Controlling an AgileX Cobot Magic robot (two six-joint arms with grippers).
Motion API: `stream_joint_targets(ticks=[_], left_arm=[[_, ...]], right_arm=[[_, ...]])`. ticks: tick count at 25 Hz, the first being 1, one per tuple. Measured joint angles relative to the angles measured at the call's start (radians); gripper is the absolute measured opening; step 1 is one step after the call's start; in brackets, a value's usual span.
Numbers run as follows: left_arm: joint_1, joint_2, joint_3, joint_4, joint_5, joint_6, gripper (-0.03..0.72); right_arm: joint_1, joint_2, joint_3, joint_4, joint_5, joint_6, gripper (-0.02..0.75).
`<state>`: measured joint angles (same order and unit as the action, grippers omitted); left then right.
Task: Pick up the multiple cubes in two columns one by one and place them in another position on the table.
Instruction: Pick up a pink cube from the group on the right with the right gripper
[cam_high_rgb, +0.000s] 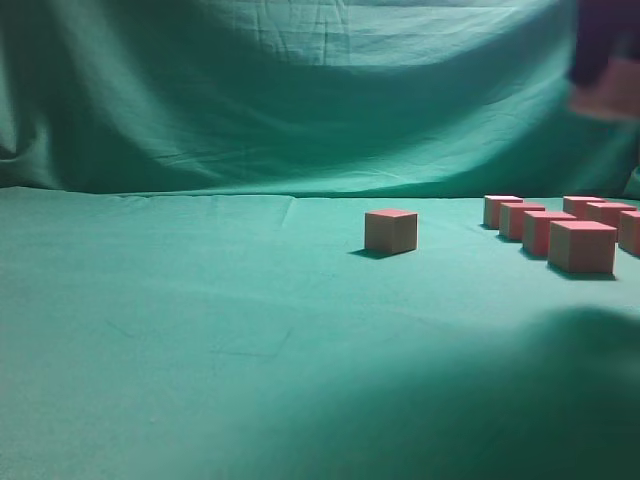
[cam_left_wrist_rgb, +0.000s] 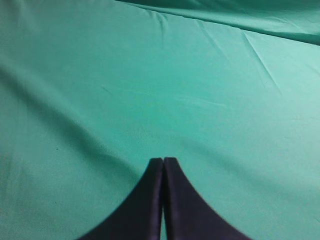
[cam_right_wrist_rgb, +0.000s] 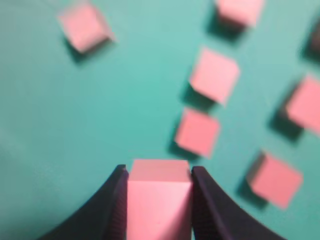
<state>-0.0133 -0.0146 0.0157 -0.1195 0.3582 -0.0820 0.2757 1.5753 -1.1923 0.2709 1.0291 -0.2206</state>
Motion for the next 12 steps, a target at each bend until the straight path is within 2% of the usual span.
stream_joint_targets(ticks=[5,12], left_arm=[[0.000,0.000,0.000,0.000,0.000,0.000,0.000],[0.000,0.000,0.000,0.000,0.000,0.000,0.000]], right_arm=[[0.149,0.080,-0.238,-0.026,0.034,-0.060,0.268],[0.353,0.362,-0.591,-0.202,0.176,-0.160,0.268]])
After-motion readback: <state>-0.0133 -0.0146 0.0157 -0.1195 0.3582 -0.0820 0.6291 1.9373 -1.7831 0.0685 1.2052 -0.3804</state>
